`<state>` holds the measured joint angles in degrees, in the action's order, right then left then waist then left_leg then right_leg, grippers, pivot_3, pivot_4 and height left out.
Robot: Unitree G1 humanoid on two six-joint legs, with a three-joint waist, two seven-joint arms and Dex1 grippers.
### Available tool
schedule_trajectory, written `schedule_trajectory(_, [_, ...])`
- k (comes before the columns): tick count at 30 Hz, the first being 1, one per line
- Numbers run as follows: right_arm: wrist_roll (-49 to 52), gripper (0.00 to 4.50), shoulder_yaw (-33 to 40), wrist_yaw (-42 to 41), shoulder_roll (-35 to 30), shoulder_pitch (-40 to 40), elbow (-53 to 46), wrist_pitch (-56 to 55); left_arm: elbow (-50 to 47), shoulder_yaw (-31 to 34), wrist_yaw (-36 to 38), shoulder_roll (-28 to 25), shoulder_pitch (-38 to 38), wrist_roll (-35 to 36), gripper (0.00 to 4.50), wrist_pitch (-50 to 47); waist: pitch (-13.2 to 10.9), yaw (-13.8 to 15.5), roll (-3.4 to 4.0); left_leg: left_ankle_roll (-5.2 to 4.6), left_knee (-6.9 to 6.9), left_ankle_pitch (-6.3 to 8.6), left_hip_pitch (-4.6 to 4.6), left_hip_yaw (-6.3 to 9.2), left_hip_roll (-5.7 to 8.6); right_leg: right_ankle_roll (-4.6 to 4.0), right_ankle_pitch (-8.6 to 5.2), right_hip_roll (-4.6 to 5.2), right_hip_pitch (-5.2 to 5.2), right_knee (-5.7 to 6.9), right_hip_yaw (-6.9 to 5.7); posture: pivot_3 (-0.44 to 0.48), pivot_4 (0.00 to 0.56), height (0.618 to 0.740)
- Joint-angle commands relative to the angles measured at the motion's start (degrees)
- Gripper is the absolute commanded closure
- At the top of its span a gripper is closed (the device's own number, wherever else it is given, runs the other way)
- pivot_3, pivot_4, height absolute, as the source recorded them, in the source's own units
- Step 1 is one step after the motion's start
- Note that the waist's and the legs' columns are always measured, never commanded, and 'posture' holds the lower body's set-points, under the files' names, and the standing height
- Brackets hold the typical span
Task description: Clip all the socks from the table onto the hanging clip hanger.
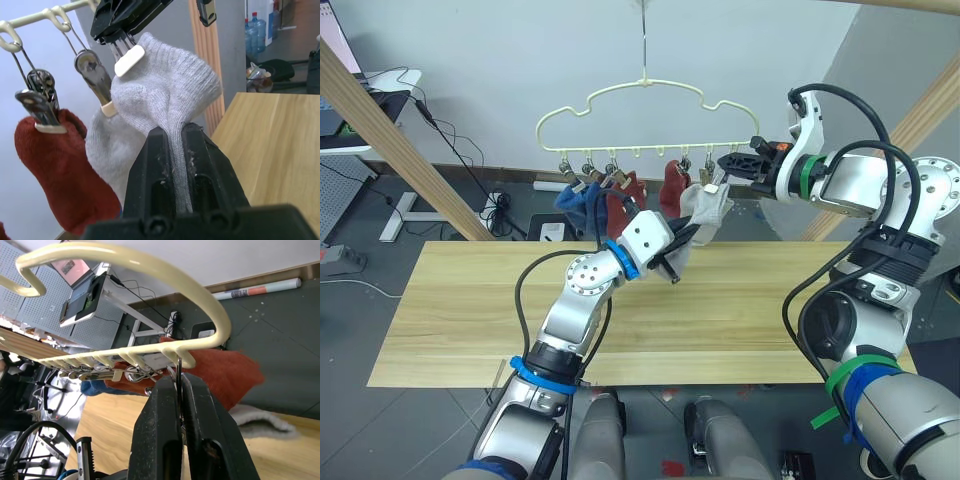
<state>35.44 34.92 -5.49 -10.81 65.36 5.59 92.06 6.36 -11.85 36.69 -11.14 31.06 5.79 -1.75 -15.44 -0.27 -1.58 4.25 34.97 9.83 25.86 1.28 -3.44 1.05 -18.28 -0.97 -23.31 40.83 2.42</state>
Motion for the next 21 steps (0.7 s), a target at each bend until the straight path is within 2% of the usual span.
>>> schedule_trajectory(1, [2.91, 4.5, 0.91, 0.3, -0.14, 1.03, -2.77, 0.44, -0.93, 0.49, -0.34, 0.53, 1.23, 0.07, 4.5, 1.53, 0.0, -0.01, 0.0, 0.0, 0.0, 0.0, 0.0, 0.0, 0.0, 0.0, 0.0, 0.0, 0.0, 0.0, 0.0, 0.023, 0.258, 0.74])
schedule_trajectory(2, [3.18, 4.5, 0.9, 0.33, -0.1, 0.92, -2.86, 0.44, -0.95, 0.39, -0.11, 0.59, 1.23, 0.21, 4.5, 1.54, 0.0, -0.03, 0.0, 0.0, 0.0, 0.0, 0.0, 0.0, 0.0, 0.0, 0.0, 0.0, 0.0, 0.0, 0.01, 0.024, 0.257, 0.74])
schedule_trajectory(3, [3.37, 3.97, 0.72, 0.29, -0.18, 0.79, -2.97, 0.44, -1.02, 0.35, 0.04, 0.65, 1.26, 0.31, 4.5, 1.57, 0.0, -0.05, 0.0, 0.0, 0.0, 0.0, 0.0, 0.0, 0.0, 0.0, 0.0, 0.0, 0.0, 0.0, 0.0, 0.024, 0.257, 0.74])
schedule_trajectory(4, [3.58, 3.77, 0.66, 0.34, -0.22, 0.69, -3.03, 0.44, -1.09, 0.36, 0.1, 0.7, 1.32, 0.4, 4.5, 1.51, 0.0, -0.06, 0.0, 0.0, 0.0, 0.0, 0.0, 0.0, 0.0, 0.0, 0.0, 0.0, 0.0, 0.0, 0.01, 0.024, 0.257, 0.74])
schedule_trajectory(8, [3.75, 2.22, 0.22, 0.31, -0.6, -0.04, -3.53, 0.44, -1.47, 0.4, 0.3, 0.85, 1.48, 0.63, 4.5, 1.15, 0.0, -0.05, 0.0, 0.0, 0.0, 0.0, 0.0, 0.0, 0.0, 0.0, 0.0, 0.0, 0.0, 0.0, 0.0, 0.026, 0.254, 0.74])
schedule_trajectory(12, [3.4, 0.93, 0.08, 0.05, -1.25, -0.63, -4.29, 0.44, -1.54, 0.09, 0.27, 0.91, 1.92, 0.27, 4.5, 0.87, 0.0, -0.05, 0.0, 0.0, 0.0, 0.0, 0.0, 0.0, 0.0, 0.0, 0.0, 0.0, 0.0, 0.01, 0.0, 0.026, 0.254, 0.74])
schedule_trajectory(14, [2.25, 0.22, -2.99, -1.19, -4.31, -2.78, -6.51, -1.65, -1.31, -0.43, -0.12, 0.89, 2.27, -0.71, 4.5, 1.03, 0.0, -0.03, 0.0, 0.0, 0.0, 0.0, 0.0, 0.01, 0.0, 0.0, 0.0, 0.0, 0.0, 0.01, -0.01, 0.027, 0.253, 0.74])
schedule_trajectory(15, [1.7, 0.01, -4.74, -1.95, -6.1, -4.25, -7.87, -3.25, -1.26, -0.56, -0.22, 0.92, 2.35, -0.89, 4.5, 0.82, 0.0, 0.15, 0.0, 0.0, 0.0, 0.0, 0.01, 0.01, 0.01, 0.0, 0.0, 0.0, 0.0, 0.0, -0.01, 0.029, 0.251, 0.74])
schedule_trajectory(16, [1.53, 0.01, -6.96, -3.53, -8.21, -6.03, -9.53, -5.22, -1.2, -0.63, -0.15, 0.94, 2.39, -0.91, 4.5, 0.47, 0.0, 0.24, 0.0, 0.0, 0.0, 0.0, 0.03, 0.04, 0.02, 0.0, 0.0, 0.0, 0.0, -0.04, -0.04, 0.025, 0.251, 0.74])
schedule_trajectory(18, [1.64, 0.0, -11.61, -8.25, -13.18, -10.47, -14.04, -9.88, -0.85, -0.61, -0.32, 0.8, 2.46, -1.22, 3.82, -0.51, 0.0, 0.27, 0.0, -0.01, 0.01, 0.0, 0.06, 0.03, 0.06, 0.01, 0.0, 0.01, 0.0, -0.08, -0.02, 0.013, 0.249, 0.74])
schedule_trajectory(21, [0.02, 0.0, -17.91, -14.87, -19.64, -17.46, -20.51, -19.7, 0.3, -0.47, -1.01, 0.62, 2.95, -2.12, 3.18, -1.11, 0.0, 0.08, 0.0, -0.01, 0.01, 0.0, 0.09, 0.02, 0.11, 0.01, 0.0, 0.03, 0.0, -0.16, 0.0, -0.001, 0.245, 0.74])
